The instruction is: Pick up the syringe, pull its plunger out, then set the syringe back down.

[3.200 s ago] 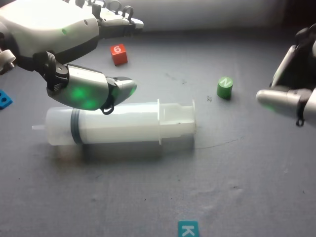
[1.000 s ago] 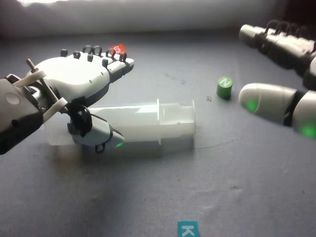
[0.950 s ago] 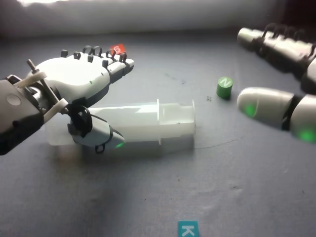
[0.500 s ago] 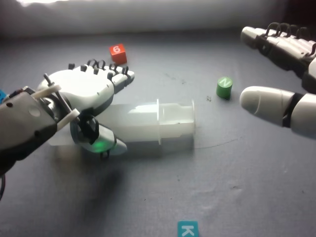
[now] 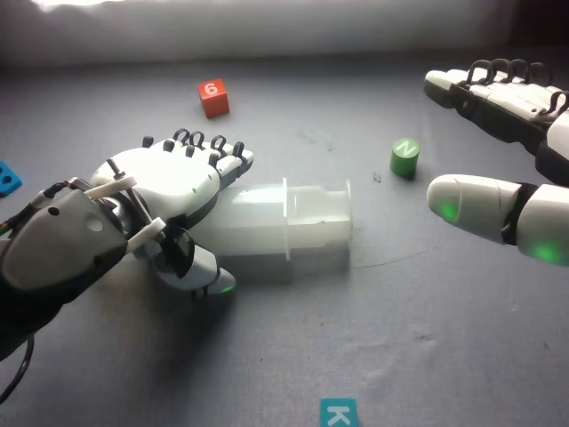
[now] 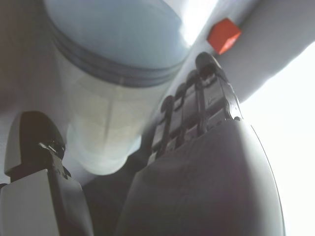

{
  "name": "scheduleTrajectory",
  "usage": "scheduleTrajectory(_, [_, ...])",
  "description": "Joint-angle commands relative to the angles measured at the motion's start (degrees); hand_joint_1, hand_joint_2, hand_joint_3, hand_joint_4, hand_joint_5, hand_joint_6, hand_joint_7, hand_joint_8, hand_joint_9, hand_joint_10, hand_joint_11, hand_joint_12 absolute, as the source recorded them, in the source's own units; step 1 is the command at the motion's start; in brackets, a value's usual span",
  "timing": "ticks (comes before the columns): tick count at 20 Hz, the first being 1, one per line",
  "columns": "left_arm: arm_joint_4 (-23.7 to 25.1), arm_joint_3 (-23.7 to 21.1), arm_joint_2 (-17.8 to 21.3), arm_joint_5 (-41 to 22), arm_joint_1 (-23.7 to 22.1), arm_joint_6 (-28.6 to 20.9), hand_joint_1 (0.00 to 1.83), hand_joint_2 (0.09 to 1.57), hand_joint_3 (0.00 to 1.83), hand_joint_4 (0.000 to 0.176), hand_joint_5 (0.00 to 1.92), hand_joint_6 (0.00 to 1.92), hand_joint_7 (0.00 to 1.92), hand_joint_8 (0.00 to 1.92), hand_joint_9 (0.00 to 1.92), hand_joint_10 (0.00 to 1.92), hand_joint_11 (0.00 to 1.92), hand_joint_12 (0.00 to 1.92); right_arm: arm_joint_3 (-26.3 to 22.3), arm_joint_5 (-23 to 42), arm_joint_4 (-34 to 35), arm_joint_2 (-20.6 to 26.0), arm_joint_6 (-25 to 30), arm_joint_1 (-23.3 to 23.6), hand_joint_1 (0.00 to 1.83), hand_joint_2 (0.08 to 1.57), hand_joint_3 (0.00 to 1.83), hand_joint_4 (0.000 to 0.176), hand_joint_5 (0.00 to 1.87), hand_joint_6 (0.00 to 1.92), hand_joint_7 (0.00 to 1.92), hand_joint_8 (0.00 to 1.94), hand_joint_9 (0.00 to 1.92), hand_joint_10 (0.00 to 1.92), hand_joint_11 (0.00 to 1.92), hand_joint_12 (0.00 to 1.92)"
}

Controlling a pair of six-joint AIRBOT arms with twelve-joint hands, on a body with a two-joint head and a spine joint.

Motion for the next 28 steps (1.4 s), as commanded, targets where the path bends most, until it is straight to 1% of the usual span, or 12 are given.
scheduleTrajectory(1, [2.20, 0.43, -0.42, -4.07, -0.19, -0.02, 0.87, 0.96, 0.00, 0.000, 0.00, 0.00, 0.04, 0.01, 0.06, 0.01, 0.00, 0.33, -0.04, 6.72, -1.76, 0.07, 0.18, 0.25, 0.00, 1.22, 0.00, 0.000, 0.04, 0.01, 0.02, 0.00, 0.00, 0.00, 0.00, 0.00])
scheduleTrajectory(6, [2.35, 1.57, -1.60, -4.36, 0.52, -0.04, 0.92, 1.01, 0.01, 0.000, 0.11, 0.00, 0.16, 0.00, 0.19, 0.01, 0.00, 0.53, -0.04, 7.34, -1.76, -0.01, 0.18, 0.29, 0.00, 1.21, 0.00, 0.000, 0.06, 0.01, 0.03, 0.00, 0.00, 0.00, 0.00, 0.00])
scheduleTrajectory(8, [2.32, 1.70, -1.68, -4.65, 0.79, -0.09, 0.94, 1.09, 0.00, 0.000, 0.22, 0.00, 0.31, 0.00, 0.35, 0.01, 0.06, 0.64, -0.04, 7.52, -1.76, -0.01, 0.19, 0.30, 0.00, 1.21, 0.00, 0.000, 0.05, 0.00, 0.03, 0.00, 0.00, 0.00, 0.00, 0.00])
scheduleTrajectory(10, [2.32, 1.70, -1.68, -5.26, 1.06, -0.25, 1.09, 1.11, 0.00, 0.000, 0.58, 0.03, 0.69, 0.02, 0.69, 0.03, 0.36, 0.69, -0.04, 7.70, -1.76, -0.01, 0.19, 0.31, 0.00, 1.21, 0.00, 0.000, 0.06, 0.01, 0.03, 0.00, 0.00, 0.00, 0.00, 0.00])
scheduleTrajectory(11, [2.32, 1.73, -1.68, -5.34, 1.13, -0.25, 1.13, 1.12, 0.00, 0.000, 0.70, 0.02, 0.81, 0.02, 0.80, 0.03, 0.43, 0.70, -0.04, 7.75, -1.76, -0.01, 0.19, 0.32, 0.00, 1.21, 0.00, 0.000, 0.06, 0.01, 0.03, 0.00, 0.00, 0.00, 0.00, 0.00])
scheduleTrajectory(12, [2.32, 1.75, -1.68, -5.35, 1.18, -0.25, 1.21, 1.12, 0.00, 0.000, 0.85, 0.86, 1.02, 0.72, 0.99, 0.05, 0.54, 0.81, -0.04, 7.81, -1.77, -0.01, 0.19, 0.33, 0.00, 1.20, 0.00, 0.000, 0.05, 0.00, 0.02, 0.00, 0.00, 0.00, 0.00, 0.00])
scheduleTrajectory(13, [2.27, 1.76, -1.69, -5.41, 1.24, -0.25, 1.37, 1.11, 0.00, 0.000, 0.96, 0.83, 1.05, 0.97, 0.85, 1.21, 0.56, 1.12, -0.04, 7.86, -1.77, -0.03, 0.20, 0.34, 0.00, 1.21, 0.00, 0.000, 0.06, 0.01, 0.03, 0.01, 0.00, 0.00, 0.00, 0.00])
scheduleTrajectory(16, [2.15, 1.80, -1.96, -5.59, 1.36, -0.25, 1.37, 1.13, 0.00, 0.000, 0.93, 0.93, 0.97, 1.06, 0.83, 1.28, 0.56, 1.17, -0.04, 8.18, -1.77, -0.13, 0.49, 0.34, 0.00, 1.22, 0.00, 0.000, 0.06, 0.01, 0.03, 0.01, 0.00, 0.00, 0.00, 0.00])
scheduleTrajectory(21, [2.14, 1.62, -1.90, -5.56, 0.89, -0.46, 1.37, 1.13, 0.00, 0.000, 0.95, 0.85, 0.94, 1.16, 0.84, 1.29, 0.58, 1.15, -0.06, 8.74, -1.77, -0.37, 2.13, 0.34, 0.00, 1.22, 0.00, 0.000, 0.04, 0.00, 0.01, 0.00, 0.00, 0.00, 0.00, 0.00])
scheduleTrajectory(24, [1.86, 1.18, -1.11, -4.84, -0.29, -0.89, 1.37, 1.13, 0.00, 0.000, 0.94, 0.86, 0.93, 1.15, 0.85, 1.30, 0.58, 1.15, -0.06, 9.06, -1.77, -0.56, 2.24, 0.32, 0.00, 1.22, 0.00, 0.000, 0.05, 0.00, 0.01, 0.00, 0.00, 0.00, 0.00, 0.00])
scheduleTrajectory(25, [1.73, 0.83, -0.56, -4.66, -1.06, -0.89, 1.37, 1.13, 0.00, 0.000, 0.93, 0.90, 0.96, 1.08, 0.86, 1.29, 0.58, 1.14, -0.06, 9.32, -1.76, -0.64, 2.24, 0.32, 0.00, 1.22, 0.00, 0.000, 0.07, 0.01, 0.04, 0.01, 0.00, 0.00, 0.00, 0.00])
scheduleTrajectory(28, [-0.87, -0.20, 1.34, -2.95, -3.42, -0.89, 1.37, 1.13, 0.00, 0.000, 0.92, 0.87, 0.96, 1.12, 0.85, 1.30, 0.57, 1.14, -0.05, 11.31, -1.73, -1.42, 2.33, 0.34, 0.00, 1.23, 0.00, 0.000, 0.06, 0.01, 0.04, 0.01, 0.00, 0.00, 0.00, 0.00])
